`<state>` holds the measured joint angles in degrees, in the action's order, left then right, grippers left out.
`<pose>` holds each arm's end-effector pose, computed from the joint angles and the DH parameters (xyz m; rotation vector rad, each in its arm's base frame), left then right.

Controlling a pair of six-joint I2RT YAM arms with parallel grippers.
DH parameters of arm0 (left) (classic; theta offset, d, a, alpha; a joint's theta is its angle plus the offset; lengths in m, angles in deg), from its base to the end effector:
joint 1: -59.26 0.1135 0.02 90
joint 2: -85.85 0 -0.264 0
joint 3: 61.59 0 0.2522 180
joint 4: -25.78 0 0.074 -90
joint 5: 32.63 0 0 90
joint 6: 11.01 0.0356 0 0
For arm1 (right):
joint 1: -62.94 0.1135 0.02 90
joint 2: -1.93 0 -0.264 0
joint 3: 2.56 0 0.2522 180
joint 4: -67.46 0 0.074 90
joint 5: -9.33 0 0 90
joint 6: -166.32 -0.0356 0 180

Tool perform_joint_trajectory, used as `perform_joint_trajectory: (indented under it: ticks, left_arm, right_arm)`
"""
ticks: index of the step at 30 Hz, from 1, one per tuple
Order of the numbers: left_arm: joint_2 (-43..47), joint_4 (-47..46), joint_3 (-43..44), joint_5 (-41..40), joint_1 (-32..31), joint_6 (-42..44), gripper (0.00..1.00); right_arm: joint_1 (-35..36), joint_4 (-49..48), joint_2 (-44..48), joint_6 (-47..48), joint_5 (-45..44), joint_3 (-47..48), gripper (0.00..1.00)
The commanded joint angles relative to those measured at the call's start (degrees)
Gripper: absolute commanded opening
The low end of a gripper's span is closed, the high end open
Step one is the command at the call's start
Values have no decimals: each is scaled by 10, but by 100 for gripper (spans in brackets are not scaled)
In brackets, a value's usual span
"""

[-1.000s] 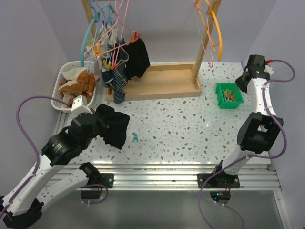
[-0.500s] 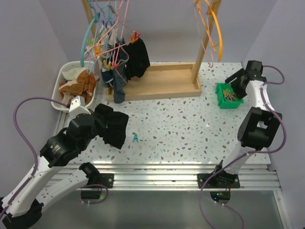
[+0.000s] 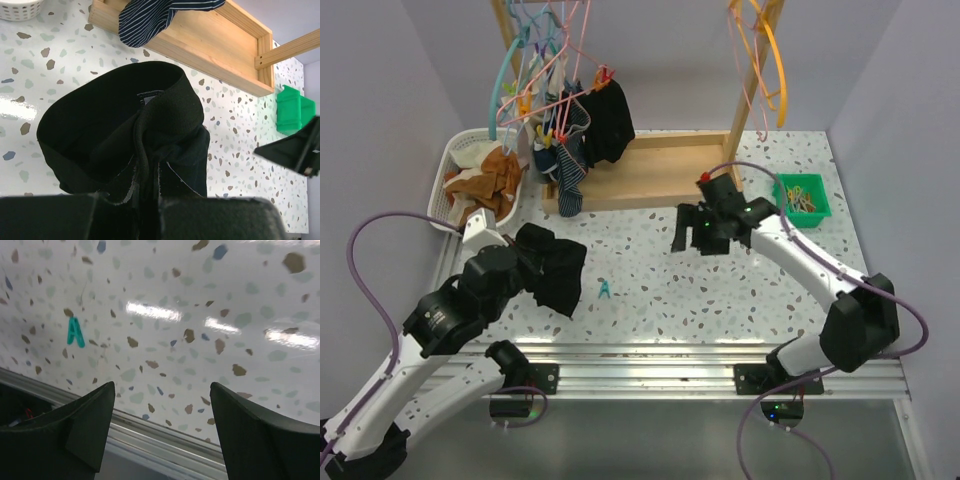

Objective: Remove the underwear clipped to the hanger
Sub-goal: Pick up the clamp at the center of the board.

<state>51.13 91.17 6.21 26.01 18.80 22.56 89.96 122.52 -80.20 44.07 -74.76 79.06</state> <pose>0.0901 -0.0525 0.3457 -0.5994 1.9887 -0.4638 0.2637 0.1386 0.2825 0.0777 2.6201 0.5191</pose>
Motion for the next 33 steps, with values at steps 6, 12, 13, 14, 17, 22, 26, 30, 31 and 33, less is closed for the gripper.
perform_joint_trajectory:
  ticks: [6, 12, 13, 14, 17, 22, 26, 30, 31, 33]
  left_arm:
    - [26, 17, 12, -20, 2, -20, 0]
    - [59, 43, 3, -21, 2, -41, 0]
    - [66, 47, 1, -21, 2, -44, 0]
    - [69, 52, 1, -21, 2, -47, 0]
    - [76, 60, 3, -22, 2, -52, 0]
    - [84, 72, 7, -30, 2, -55, 0]
    - [90, 79, 7, -34, 2, -55, 0]
    - [89, 81, 9, -36, 2, -55, 0]
    - [88, 80, 8, -36, 2, -55, 0]
    - [87, 79, 7, -35, 2, -53, 0]
  right_arm:
    - [199, 36, -139, -58, -71, 89, 82]
    - [271, 72, -266, -95, -115, 227, 82]
    - [275, 78, -295, -98, -112, 255, 82]
    - [285, 81, -311, -105, -113, 269, 82]
    - [296, 105, -362, -116, -116, 320, 81]
    - [302, 135, -411, -142, -134, 360, 80]
    - [304, 109, -438, -139, -101, 370, 75]
    - [306, 107, -459, -142, -91, 389, 70]
    - [306, 104, -461, -142, -85, 394, 68]
    - [308, 103, -463, -145, -86, 396, 68]
